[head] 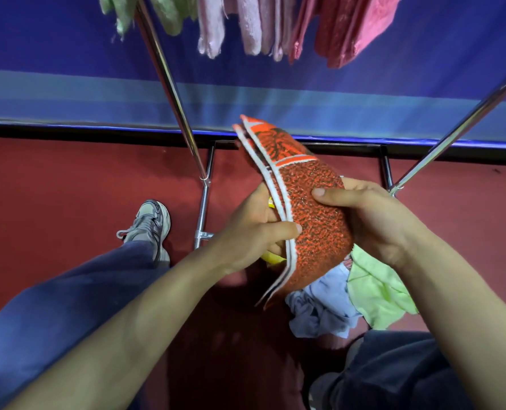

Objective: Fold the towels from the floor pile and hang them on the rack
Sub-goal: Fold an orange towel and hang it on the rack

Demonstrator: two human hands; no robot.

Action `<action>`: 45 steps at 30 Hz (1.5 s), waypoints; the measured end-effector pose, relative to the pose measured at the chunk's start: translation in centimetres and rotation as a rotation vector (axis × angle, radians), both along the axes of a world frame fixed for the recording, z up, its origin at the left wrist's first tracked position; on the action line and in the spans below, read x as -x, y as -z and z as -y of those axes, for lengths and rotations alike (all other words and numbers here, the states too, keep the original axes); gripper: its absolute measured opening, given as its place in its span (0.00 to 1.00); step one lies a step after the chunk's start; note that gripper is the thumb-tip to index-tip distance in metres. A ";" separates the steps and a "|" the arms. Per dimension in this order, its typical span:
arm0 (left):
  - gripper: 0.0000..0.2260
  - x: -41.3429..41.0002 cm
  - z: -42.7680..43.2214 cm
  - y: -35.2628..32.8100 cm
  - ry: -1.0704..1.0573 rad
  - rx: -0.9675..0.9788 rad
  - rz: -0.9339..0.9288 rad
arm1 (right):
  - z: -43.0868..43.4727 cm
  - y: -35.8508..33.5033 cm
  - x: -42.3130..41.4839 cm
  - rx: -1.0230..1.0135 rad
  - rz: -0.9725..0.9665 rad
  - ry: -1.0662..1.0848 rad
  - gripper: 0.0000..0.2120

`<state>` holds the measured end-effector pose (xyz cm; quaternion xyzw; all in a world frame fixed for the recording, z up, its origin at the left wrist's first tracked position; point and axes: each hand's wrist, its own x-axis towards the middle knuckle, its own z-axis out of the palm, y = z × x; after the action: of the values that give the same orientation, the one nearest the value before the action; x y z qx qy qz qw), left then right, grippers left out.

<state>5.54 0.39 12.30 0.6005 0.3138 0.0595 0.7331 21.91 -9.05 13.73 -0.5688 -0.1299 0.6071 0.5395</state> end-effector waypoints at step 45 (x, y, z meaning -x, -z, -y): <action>0.10 -1.4 3.0 1.2 -0.054 -0.010 -0.084 | 0.0 2.5 3.4 -0.281 1.693 0.074 0.04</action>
<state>6.95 -2.65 11.12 0.5973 0.3602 0.0558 0.7144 18.55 -9.05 11.22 -0.7621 -0.5439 -0.0615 0.3459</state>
